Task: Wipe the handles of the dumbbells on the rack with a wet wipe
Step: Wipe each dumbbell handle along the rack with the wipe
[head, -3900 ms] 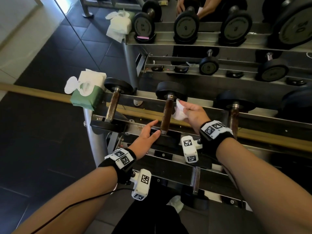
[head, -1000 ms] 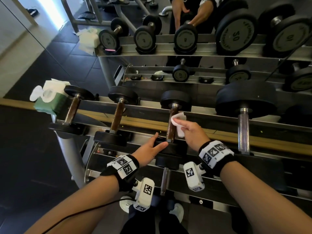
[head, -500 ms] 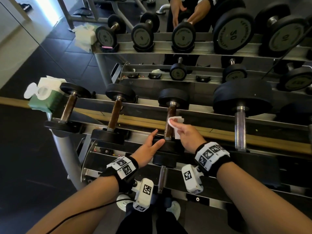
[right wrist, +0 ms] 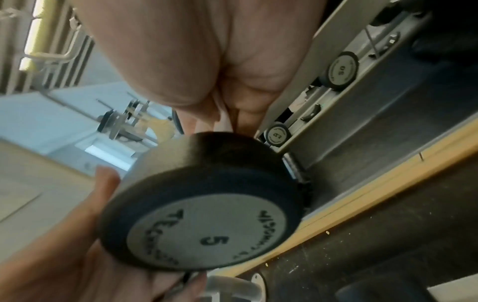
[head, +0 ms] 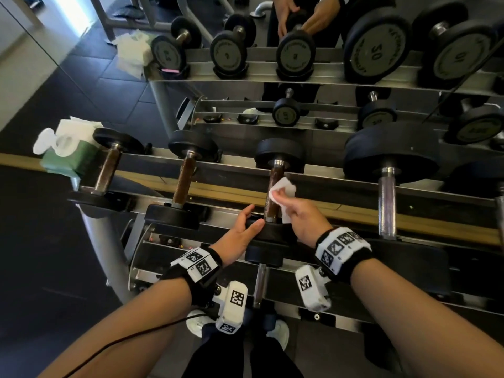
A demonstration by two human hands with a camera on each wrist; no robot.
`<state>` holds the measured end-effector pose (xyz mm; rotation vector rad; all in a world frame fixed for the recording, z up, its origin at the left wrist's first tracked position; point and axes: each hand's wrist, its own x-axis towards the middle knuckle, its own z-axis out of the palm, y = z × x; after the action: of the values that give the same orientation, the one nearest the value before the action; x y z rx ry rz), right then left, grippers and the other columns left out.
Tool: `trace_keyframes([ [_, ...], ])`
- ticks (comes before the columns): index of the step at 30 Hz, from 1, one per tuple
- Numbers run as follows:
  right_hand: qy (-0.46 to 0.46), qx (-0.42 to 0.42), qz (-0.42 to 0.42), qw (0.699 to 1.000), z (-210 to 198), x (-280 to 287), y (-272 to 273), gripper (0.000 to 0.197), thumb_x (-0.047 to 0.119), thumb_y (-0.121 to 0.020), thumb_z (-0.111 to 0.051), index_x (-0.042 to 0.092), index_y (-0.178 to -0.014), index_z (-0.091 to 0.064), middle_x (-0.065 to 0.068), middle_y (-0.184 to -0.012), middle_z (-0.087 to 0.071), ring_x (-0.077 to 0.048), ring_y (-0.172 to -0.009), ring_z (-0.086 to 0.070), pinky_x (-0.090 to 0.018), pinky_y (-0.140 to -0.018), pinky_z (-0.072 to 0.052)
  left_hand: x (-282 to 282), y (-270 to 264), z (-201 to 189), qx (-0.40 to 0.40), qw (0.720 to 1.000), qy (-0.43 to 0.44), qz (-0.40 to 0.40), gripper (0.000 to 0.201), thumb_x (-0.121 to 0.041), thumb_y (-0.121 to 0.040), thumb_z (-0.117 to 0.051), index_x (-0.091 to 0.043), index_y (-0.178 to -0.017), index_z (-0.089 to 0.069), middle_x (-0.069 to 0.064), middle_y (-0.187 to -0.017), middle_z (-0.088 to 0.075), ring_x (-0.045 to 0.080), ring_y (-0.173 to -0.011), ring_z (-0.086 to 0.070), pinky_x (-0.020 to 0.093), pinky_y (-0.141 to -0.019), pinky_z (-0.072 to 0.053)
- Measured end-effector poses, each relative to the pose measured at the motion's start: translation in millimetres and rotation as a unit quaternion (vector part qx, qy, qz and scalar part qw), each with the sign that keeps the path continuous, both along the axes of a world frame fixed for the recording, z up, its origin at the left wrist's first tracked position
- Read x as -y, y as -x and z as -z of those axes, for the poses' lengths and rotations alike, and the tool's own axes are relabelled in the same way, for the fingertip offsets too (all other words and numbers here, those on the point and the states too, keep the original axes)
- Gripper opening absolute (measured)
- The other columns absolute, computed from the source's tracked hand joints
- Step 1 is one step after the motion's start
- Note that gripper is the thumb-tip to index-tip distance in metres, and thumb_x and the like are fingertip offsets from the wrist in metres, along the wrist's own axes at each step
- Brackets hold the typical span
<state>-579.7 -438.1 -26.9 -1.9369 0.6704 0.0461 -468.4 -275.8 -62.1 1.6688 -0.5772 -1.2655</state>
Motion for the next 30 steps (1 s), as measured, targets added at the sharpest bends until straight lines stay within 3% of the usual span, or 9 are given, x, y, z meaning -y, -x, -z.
trace_keyframes([
  [3,-0.023,-0.043,-0.066,0.997,-12,6,13,0.036,0.011,-0.1,-0.051,0.025,-0.132,-0.061,-0.002,-0.14,-0.055,-0.017,-0.127,-0.052,-0.027,-0.106,-0.039,0,2,-3,0.006,1.0,-0.005,-0.01,0.091,-0.06,-0.082,-0.052,-0.032,-0.156,-0.007,0.005,-0.159,-0.025,-0.011,-0.104,-0.049,-0.003,-0.07,-0.042],
  [5,0.004,-0.056,-0.059,0.997,-22,23,5,0.042,-0.004,-0.098,-0.042,0.015,-0.129,-0.063,-0.007,-0.13,-0.062,-0.024,-0.12,-0.056,-0.026,-0.102,-0.04,0,5,-5,0.007,1.0,-0.017,-0.017,0.096,-0.063,-0.081,-0.052,-0.031,-0.157,-0.003,0.001,-0.157,-0.027,-0.01,-0.107,-0.047,-0.003,-0.068,-0.041],
  [8,-0.026,0.01,0.014,0.999,-41,49,-18,0.038,-0.006,-0.095,-0.047,0.011,-0.124,-0.065,0.002,-0.106,-0.068,-0.015,-0.104,-0.057,-0.014,-0.086,-0.046,-3,10,-8,-0.005,0.999,-0.036,-0.037,0.095,-0.062,-0.082,-0.055,-0.028,-0.156,-0.005,-0.01,-0.134,-0.047,-0.019,-0.086,-0.061,-0.002,-0.064,-0.043],
  [12,0.165,-0.021,-0.085,0.982,-46,57,-39,0.047,-0.007,-0.097,-0.044,0.017,-0.133,-0.061,-0.006,-0.131,-0.06,-0.016,-0.121,-0.052,-0.021,-0.105,-0.033,-5,12,-15,0.02,0.996,-0.081,-0.036,0.092,-0.067,-0.078,-0.06,-0.027,-0.15,-0.02,-0.012,-0.108,-0.057,-0.001,-0.086,-0.064,0.008,-0.061,-0.046],
  [16,0.215,-0.065,-0.203,0.953,-32,48,-40,0.055,-0.01,-0.096,-0.035,0.007,-0.148,-0.039,-0.002,-0.159,-0.032,-0.024,-0.147,-0.028,-0.026,-0.115,-0.018,-3,11,-16,0.015,0.993,-0.11,-0.026,0.103,-0.069,-0.079,-0.063,-0.029,-0.156,-0.007,-0.004,-0.129,-0.054,0.004,-0.105,-0.056,0.017,-0.086,-0.04],
  [20,0.232,-0.067,-0.261,0.935,-25,38,-24,0.058,-0.011,-0.094,-0.038,0.009,-0.148,-0.039,0.0,-0.16,-0.029,-0.026,-0.147,-0.027,-0.03,-0.116,-0.019,-1,13,-13,-0.021,0.992,-0.11,-0.054,0.124,-0.076,-0.064,-0.069,-0.028,-0.157,-0.001,0.006,-0.151,-0.044,0.019,-0.134,-0.046,0.037,-0.116,-0.033],
  [24,0.23,-0.108,-0.344,0.904,-33,33,-14,0.053,-0.007,-0.096,-0.041,0.014,-0.144,-0.048,-0.005,-0.154,-0.04,-0.028,-0.142,-0.037,-0.032,-0.113,-0.027,0,16,-14,-0.036,0.992,-0.103,-0.061,0.137,-0.084,-0.051,-0.069,-0.03,-0.157,0.0,0.006,-0.155,-0.039,0.021,-0.139,-0.041,0.045,-0.119,-0.028],
  [27,0.176,-0.12,-0.296,0.931,-49,40,-19,0.045,-0.001,-0.097,-0.042,0.019,-0.133,-0.061,-0.009,-0.133,-0.061,-0.03,-0.125,-0.054,-0.029,-0.1,-0.039,-2,17,-17,-0.036,0.992,-0.103,-0.057,0.137,-0.085,-0.049,-0.068,-0.034,-0.156,0.0,0.008,-0.156,-0.038,0.023,-0.138,-0.043,0.046,-0.118,-0.03],
  [30,0.15,-0.084,-0.236,0.956,-63,50,-29,0.042,0.0,-0.099,-0.041,0.019,-0.13,-0.063,-0.011,-0.126,-0.064,-0.028,-0.119,-0.057,-0.024,-0.094,-0.04,-3,16,-20,-0.041,0.993,-0.099,-0.053,0.13,-0.08,-0.057,-0.068,-0.032,-0.156,0.002,0.008,-0.156,-0.037,0.024,-0.138,-0.043,0.045,-0.118,-0.031],
])
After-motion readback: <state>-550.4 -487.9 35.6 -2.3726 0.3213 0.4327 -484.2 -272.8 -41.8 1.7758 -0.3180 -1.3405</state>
